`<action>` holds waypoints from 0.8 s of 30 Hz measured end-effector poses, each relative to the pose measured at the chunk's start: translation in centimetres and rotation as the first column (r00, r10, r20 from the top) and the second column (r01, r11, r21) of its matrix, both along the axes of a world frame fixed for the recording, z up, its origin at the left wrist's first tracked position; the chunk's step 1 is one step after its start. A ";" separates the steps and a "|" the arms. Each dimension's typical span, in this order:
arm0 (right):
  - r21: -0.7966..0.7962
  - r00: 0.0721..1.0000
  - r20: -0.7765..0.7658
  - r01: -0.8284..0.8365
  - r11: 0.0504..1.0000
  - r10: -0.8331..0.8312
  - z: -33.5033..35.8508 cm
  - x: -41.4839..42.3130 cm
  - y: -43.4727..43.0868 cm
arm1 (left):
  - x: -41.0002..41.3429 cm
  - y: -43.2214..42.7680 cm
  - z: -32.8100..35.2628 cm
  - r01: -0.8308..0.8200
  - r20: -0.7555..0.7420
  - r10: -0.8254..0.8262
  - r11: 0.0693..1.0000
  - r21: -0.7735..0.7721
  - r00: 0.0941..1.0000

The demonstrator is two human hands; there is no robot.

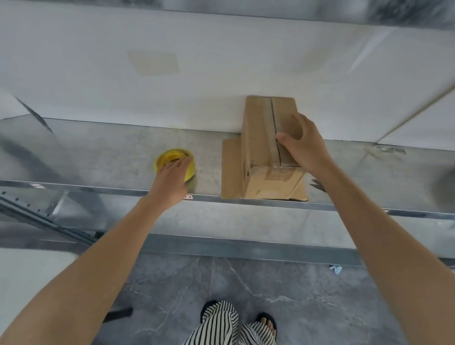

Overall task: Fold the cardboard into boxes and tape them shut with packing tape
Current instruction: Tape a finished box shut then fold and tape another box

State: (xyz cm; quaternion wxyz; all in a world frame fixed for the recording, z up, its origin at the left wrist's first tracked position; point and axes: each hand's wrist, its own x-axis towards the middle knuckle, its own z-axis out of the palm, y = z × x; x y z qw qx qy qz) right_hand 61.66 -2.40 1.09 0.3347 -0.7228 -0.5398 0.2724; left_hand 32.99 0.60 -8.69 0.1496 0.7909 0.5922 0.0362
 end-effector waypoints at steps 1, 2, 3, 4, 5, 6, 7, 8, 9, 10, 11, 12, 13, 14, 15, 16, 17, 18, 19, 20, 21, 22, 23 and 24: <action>-0.014 0.999 -0.043 0.008 1.000 -0.009 -0.1 0.0 0.0 | 0.0 0.2 -0.2 0.004 -0.022 -0.005 1.000 -0.027 1.000; -0.022 0.996 -0.090 0.016 1.000 -0.018 -0.2 0.0 -0.1 | 0.1 0.3 -0.2 -0.002 -0.038 0.000 0.998 -0.058 0.999; -0.031 0.992 -0.127 0.021 0.999 -0.025 -0.3 0.1 -0.1 | 0.3 0.5 -0.1 -0.022 -0.044 0.018 0.996 -0.082 0.999; -0.040 0.988 -0.150 0.020 0.999 -0.026 -0.2 0.1 -0.3 | 0.7 0.6 0.3 -0.054 -0.033 0.051 0.994 -0.092 0.998; -0.054 0.987 -0.159 0.012 0.998 -0.020 -0.2 0.2 -0.4 | 1.2 0.6 0.8 -0.091 0.003 0.092 0.992 -0.085 0.996; -0.064 0.986 -0.166 0.000 0.998 -0.010 -0.2 0.3 -0.5 | 1.9 0.6 1.6 -0.127 0.067 0.132 0.989 -0.071 0.989; -0.073 0.986 -0.168 -0.015 0.997 0.002 -0.1 0.4 -0.6 | 2.9 0.6 2.5 -0.151 0.165 0.161 0.986 -0.070 0.973; -0.075 0.985 -0.169 -0.030 0.997 0.017 0.0 0.5 -0.8 | 4.0 0.3 3.6 -0.163 0.297 0.186 0.981 -0.101 0.936; -0.075 0.984 -0.173 -0.043 0.996 0.030 0.2 0.4 -1.0 | 5.3 0.1 4.8 -0.156 0.436 0.213 0.974 -0.162 0.874; -0.073 0.982 -0.186 -0.056 0.996 0.042 0.4 0.4 -1.3 | 6.6 -0.3 5.9 -0.130 0.543 0.244 0.962 -0.239 0.804; -0.071 0.977 -0.204 -0.070 0.995 0.054 0.5 0.3 -1.5 | 7.9 -0.7 7.0 -0.094 0.617 0.272 0.947 -0.306 0.739; -0.064 0.972 -0.223 -0.086 0.994 0.069 0.6 0.2 -1.9 | 9.0 -1.2 7.9 -0.060 0.657 0.299 0.931 -0.360 0.693; -0.063 0.967 -0.239 -0.102 0.993 0.085 0.7 0.0 -2.4 | 10.1 -1.7 8.7 -0.034 0.683 0.323 0.915 -0.401 0.655; -0.063 0.962 -0.254 -0.116 0.991 0.096 0.8 -0.1 -2.8 | 10.9 -2.2 9.3 -0.021 0.696 0.345 0.903 -0.429 0.629; -0.062 0.959 -0.266 -0.122 0.991 0.102 0.8 0.0 -3.2 | 11.4 -2.7 9.6 -0.017 0.709 0.360 0.897 -0.441 0.606; -0.054 0.955 -0.279 -0.119 0.991 0.099 0.9 0.2 -3.5 | 11.7 -3.1 9.8 -0.025 0.722 0.363 0.901 -0.433 0.589; -0.045 0.951 -0.294 -0.108 0.993 0.090 1.1 0.4 -3.8 | 11.8 -3.5 9.9 -0.042 0.732 0.361 0.909 -0.415 0.577; -0.032 0.945 -0.317 -0.097 0.995 0.081 1.4 0.7 -4.0 | 11.7 -3.9 10.0 -0.057 0.745 0.354 0.918 -0.393 0.565; -0.023 0.936 -0.343 -0.088 0.996 0.075 1.8 0.9 -4.2 | 11.6 -4.3 10.2 -0.064 0.761 0.352 0.922 -0.381 0.545; -0.012 0.928 -0.366 -0.083 0.996 0.073 2.3 1.1 -4.5 | 11.4 -4.6 10.6 -0.057 0.777 0.350 0.924 -0.378 0.523; 0.000 0.923 -0.376 -0.083 0.997 0.077 2.6 1.4 -4.6 | 11.3 -5.1 11.1 -0.046 0.795 0.341 0.928 -0.369 0.501; 0.018 0.922 -0.377 -0.090 0.996 0.090 3.0 1.6 -4.8 | 11.2 -5.6 11.6 -0.039 0.812 0.318 0.938 -0.345 0.489; 0.042 0.923 -0.369 -0.104 0.994 0.112 3.4 1.7 -5.0 | 11.1 -6.1 12.1 -0.030 0.827 0.287 0.950 -0.312 0.484; 0.072 0.925 -0.354 -0.122 0.990 0.140 3.7 1.8 -5.3 | 11.0 -6.6 12.6 -0.022 0.835 0.254 0.960 -0.279 0.488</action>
